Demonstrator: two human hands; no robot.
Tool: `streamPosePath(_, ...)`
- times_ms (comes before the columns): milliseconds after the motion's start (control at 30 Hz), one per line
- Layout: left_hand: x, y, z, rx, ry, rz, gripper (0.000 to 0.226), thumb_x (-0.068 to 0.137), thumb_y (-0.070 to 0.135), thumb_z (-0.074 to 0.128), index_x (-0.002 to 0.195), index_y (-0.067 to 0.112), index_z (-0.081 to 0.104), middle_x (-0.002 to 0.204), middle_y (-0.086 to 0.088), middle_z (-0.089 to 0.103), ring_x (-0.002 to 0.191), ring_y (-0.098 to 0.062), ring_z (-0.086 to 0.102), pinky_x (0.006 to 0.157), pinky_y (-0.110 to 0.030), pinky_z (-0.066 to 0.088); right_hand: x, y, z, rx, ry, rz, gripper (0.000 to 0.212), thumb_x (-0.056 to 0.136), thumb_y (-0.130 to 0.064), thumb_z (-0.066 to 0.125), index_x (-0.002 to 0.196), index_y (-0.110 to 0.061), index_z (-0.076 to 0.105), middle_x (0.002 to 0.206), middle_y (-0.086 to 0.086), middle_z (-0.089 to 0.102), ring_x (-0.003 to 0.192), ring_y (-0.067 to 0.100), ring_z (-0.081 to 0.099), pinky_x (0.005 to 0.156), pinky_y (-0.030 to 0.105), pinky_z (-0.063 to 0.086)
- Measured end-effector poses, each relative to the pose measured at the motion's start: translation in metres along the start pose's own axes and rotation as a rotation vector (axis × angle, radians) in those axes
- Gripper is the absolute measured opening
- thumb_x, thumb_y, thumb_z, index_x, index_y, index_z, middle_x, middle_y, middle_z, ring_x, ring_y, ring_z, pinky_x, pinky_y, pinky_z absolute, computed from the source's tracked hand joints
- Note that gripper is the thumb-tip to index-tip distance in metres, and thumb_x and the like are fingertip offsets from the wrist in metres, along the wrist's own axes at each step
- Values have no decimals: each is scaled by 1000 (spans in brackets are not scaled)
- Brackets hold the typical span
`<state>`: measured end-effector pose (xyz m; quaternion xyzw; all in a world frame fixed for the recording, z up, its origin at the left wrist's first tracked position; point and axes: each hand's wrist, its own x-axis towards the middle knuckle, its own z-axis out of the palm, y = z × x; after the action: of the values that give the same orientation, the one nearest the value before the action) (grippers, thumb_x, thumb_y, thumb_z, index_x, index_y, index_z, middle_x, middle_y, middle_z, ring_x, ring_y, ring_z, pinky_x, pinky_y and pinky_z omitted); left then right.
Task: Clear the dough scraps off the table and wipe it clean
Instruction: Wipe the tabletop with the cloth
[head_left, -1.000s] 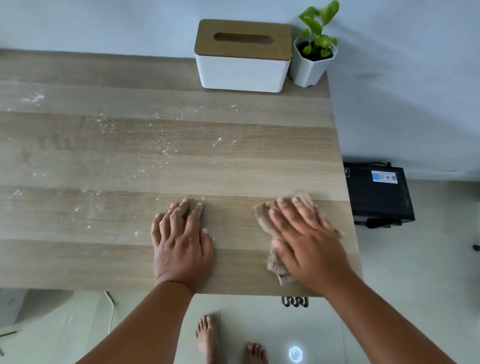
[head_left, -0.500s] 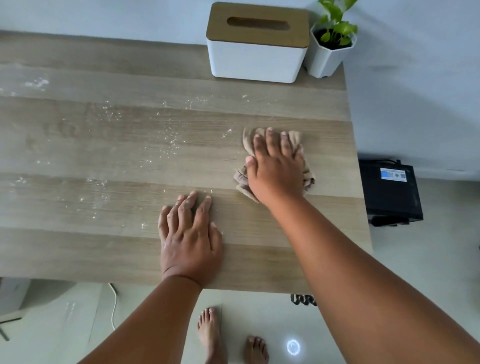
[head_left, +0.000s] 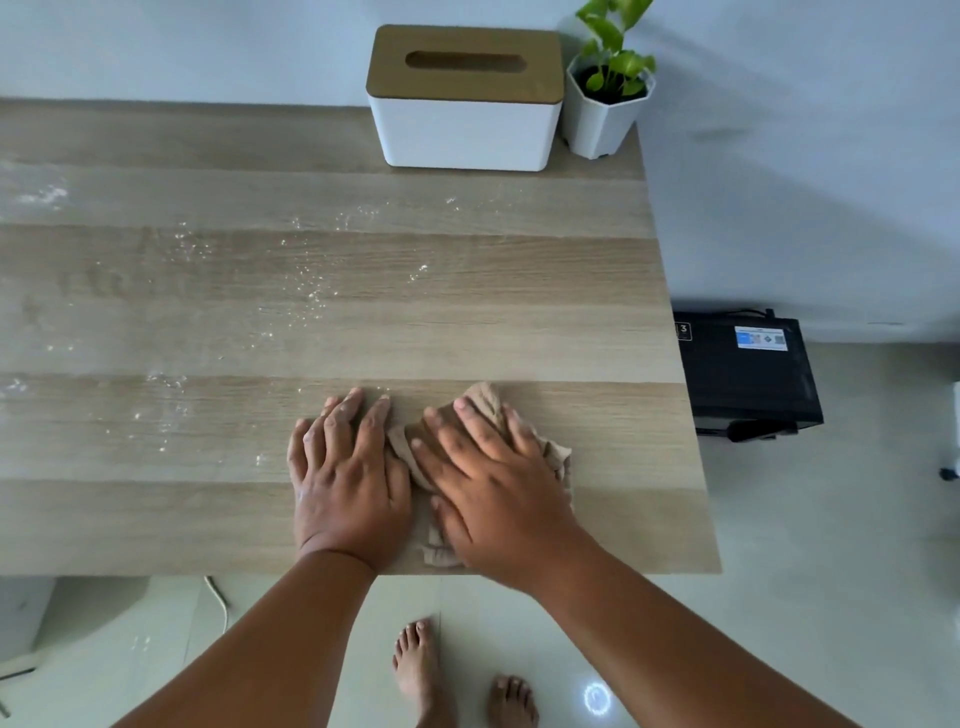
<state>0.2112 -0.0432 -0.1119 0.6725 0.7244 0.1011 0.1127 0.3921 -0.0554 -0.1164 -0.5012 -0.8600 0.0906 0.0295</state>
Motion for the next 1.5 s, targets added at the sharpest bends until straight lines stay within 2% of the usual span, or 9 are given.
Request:
streamPosePath(333, -1, 3, -1, 1, 9, -5, 59, 90, 37, 37, 148, 27, 46, 156, -2, 38, 149, -23, 25, 126, -50, 12, -36, -4, -2, 23, -4, -60, 54, 104, -45, 36, 155, -27, 39, 172, -1, 20, 160, 26, 10, 124, 61, 15)
streamPosePath(567, 0, 3, 0, 19, 11, 3, 62, 87, 37, 37, 147, 26, 47, 156, -4, 40, 148, -26, 28, 126, -51, 14, 49, 7, -5, 51, 55, 184, 58, 102, -46, 34, 157, -28, 40, 170, 1, 26, 158, 30, 19, 123, 62, 16)
streamPosePath(767, 0, 4, -2, 26, 16, -2, 61, 88, 35, 35, 147, 26, 48, 156, -4, 40, 148, -25, 27, 125, -51, 14, 109, 19, -6, 46, 63, 327, 60, 101, -46, 32, 156, -26, 41, 169, 4, 27, 158, 32, 16, 124, 62, 12)
streamPosePath(1167, -1, 3, -1, 12, 11, 10, 59, 89, 32, 41, 148, 25, 47, 156, -4, 40, 150, -24, 26, 127, -48, 11, 43, -4, 1, 24, 102, 307, 59, 103, -47, 34, 156, -23, 42, 169, 4, 28, 158, 31, 18, 123, 61, 17)
streamPosePath(1367, 0, 2, -1, 7, 16, 8, 59, 89, 31, 41, 148, 26, 46, 156, -3, 39, 150, -23, 25, 127, -48, 11, 36, -7, -9, 58, 68, 314, 60, 103, -51, 35, 156, -25, 42, 169, 2, 28, 158, 29, 19, 124, 59, 17)
streamPosePath(1433, -1, 2, -1, 0, 27, 10, 59, 89, 31, 42, 147, 26, 47, 155, -3, 40, 149, -24, 27, 126, -49, 12, 35, -1, -14, 116, 73, 313, 60, 103, -50, 37, 156, -24, 42, 169, 1, 30, 158, 26, 22, 124, 56, 20)
streamPosePath(1500, -1, 2, -1, -5, 36, 9, 58, 89, 31, 42, 147, 25, 48, 155, -3, 40, 148, -24, 28, 126, -50, 13, 28, 10, -21, 179, 128, 304, 55, 103, -43, 43, 153, -21, 48, 166, 2, 37, 155, 26, 29, 121, 51, 30)
